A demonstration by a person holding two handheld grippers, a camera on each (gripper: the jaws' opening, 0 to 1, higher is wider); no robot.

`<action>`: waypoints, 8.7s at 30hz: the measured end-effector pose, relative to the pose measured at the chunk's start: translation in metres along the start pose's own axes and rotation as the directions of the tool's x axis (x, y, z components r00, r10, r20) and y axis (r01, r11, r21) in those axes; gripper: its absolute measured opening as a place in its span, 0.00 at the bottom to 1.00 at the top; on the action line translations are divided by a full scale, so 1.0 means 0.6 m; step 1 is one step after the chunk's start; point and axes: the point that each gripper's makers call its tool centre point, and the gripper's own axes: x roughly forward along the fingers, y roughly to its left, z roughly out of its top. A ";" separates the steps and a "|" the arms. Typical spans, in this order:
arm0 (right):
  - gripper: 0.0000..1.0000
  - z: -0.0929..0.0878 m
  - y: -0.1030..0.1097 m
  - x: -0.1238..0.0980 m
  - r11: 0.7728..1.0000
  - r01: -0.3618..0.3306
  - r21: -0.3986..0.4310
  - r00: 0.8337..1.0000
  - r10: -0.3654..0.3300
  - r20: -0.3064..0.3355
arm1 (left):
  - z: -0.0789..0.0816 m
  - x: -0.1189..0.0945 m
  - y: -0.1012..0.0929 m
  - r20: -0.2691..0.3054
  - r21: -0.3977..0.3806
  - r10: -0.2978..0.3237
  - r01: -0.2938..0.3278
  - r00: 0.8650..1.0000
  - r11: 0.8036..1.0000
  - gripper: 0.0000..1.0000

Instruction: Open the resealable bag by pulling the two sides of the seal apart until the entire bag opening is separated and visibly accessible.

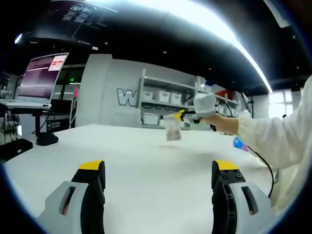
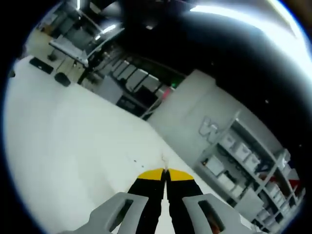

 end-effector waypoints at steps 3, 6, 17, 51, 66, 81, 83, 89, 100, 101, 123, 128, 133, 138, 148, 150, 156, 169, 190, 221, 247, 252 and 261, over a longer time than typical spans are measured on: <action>0.00 0.004 -0.001 -0.004 1.000 -0.002 -0.003 1.000 0.002 0.007 | -0.001 0.000 -0.001 -0.002 0.002 -0.002 0.002 1.000 1.000 0.89; 0.00 0.008 -0.002 -0.008 1.000 -0.006 -0.002 1.000 0.006 0.014 | -0.001 0.000 -0.003 -0.002 0.002 -0.005 0.005 1.000 1.000 0.89; 0.00 0.013 0.000 -0.027 1.000 -0.016 -0.004 0.999 0.016 0.027 | 0.002 0.000 -0.004 -0.001 0.004 -0.006 0.006 1.000 1.000 0.89; 0.00 0.044 0.019 -0.097 0.997 -0.071 -0.017 0.993 0.072 0.096 | 0.001 -0.001 -0.016 -0.007 0.011 -0.021 0.021 1.000 1.000 0.89; 0.00 0.061 0.022 -0.133 0.997 -0.072 -0.017 0.987 0.074 0.143 | -0.001 -0.001 -0.022 -0.006 0.002 -0.027 0.027 1.000 1.000 0.89; 0.00 0.069 0.032 -0.158 0.995 -0.091 -0.030 0.982 0.095 0.163 | -0.005 -0.001 -0.026 -0.015 0.007 -0.029 0.029 0.999 1.000 0.89; 0.00 0.072 0.031 -0.161 0.995 -0.091 -0.032 0.981 0.096 0.167 | -0.004 -0.001 -0.026 -0.015 0.011 -0.030 0.030 0.999 0.999 0.89; 0.00 0.077 0.035 -0.170 0.995 -0.097 -0.036 0.979 0.102 0.176 | -0.004 -0.001 -0.025 -0.016 0.011 -0.030 0.030 0.999 0.999 0.89; 0.00 0.091 0.044 -0.199 0.992 -0.111 -0.052 0.972 0.120 0.202 | -0.001 -0.001 -0.027 -0.016 0.017 -0.032 0.032 0.999 0.999 0.89; 0.00 0.092 0.045 -0.201 0.992 -0.113 -0.054 0.971 0.122 0.205 | -0.001 -0.001 -0.027 -0.014 0.016 -0.032 0.032 0.999 0.999 0.89; 0.00 0.118 0.075 -0.258 0.983 -0.140 -0.117 0.953 0.166 0.255 | -0.004 0.000 -0.026 -0.023 0.020 -0.030 0.031 0.999 0.999 0.89; 0.00 0.113 0.081 -0.271 0.983 -0.146 -0.113 0.952 0.170 0.254 | -0.003 -0.001 -0.025 -0.022 0.019 -0.027 0.027 0.999 0.999 0.89; 0.00 0.107 0.088 -0.284 0.981 -0.155 -0.119 0.952 0.181 0.248 | -0.004 -0.002 -0.027 -0.023 0.020 -0.030 0.031 0.999 0.999 0.89; 0.00 0.105 0.090 -0.298 0.981 -0.157 -0.113 0.951 0.181 0.251 | -0.005 -0.002 -0.028 -0.025 0.019 -0.030 0.031 0.999 0.999 0.89; 0.00 0.102 0.107 -0.322 0.977 -0.175 -0.118 0.947 0.200 0.251 | -0.007 0.000 -0.029 -0.030 0.021 -0.033 0.034 0.999 0.999 0.89; 0.00 0.102 0.109 -0.325 0.977 -0.177 -0.120 0.946 0.202 0.252 | -0.007 0.000 -0.029 -0.030 0.021 -0.034 0.035 0.999 0.999 0.89; 0.00 0.108 0.110 -0.332 0.977 -0.178 -0.115 0.943 0.203 0.262 | -0.005 0.001 -0.029 -0.028 0.022 -0.036 0.036 0.999 0.999 0.89; 0.00 0.115 0.123 -0.349 0.974 -0.200 -0.109 0.936 0.223 0.271 | -0.006 0.001 -0.030 -0.030 0.023 -0.039 0.040 0.999 0.999 0.89; 0.00 0.117 0.144 -0.391 0.968 -0.222 -0.119 0.930 0.247 0.274 | -0.013 0.000 -0.031 -0.039 0.025 -0.041 0.042 0.998 0.999 0.88; 0.00 0.095 0.184 -0.456 0.959 -0.284 -0.015 0.919 0.277 0.282 | -0.020 0.002 -0.038 -0.055 0.036 -0.053 0.055 0.997 0.998 0.87; 0.00 0.083 0.269 -0.489 0.902 -0.427 0.071 0.872 0.390 0.295 | -0.020 0.001 -0.044 -0.072 0.022 -0.083 0.085 0.994 0.996 0.85; 0.00 0.085 0.289 -0.499 0.885 -0.457 0.091 0.860 0.413 0.301 | -0.020 0.000 -0.044 -0.070 0.016 -0.085 0.086 0.994 0.996 0.84; 0.00 0.084 0.324 -0.514 0.851 -0.506 0.140 0.839 0.448 0.310 | -0.023 -0.003 -0.040 -0.075 0.002 -0.091 0.091 0.993 0.996 0.81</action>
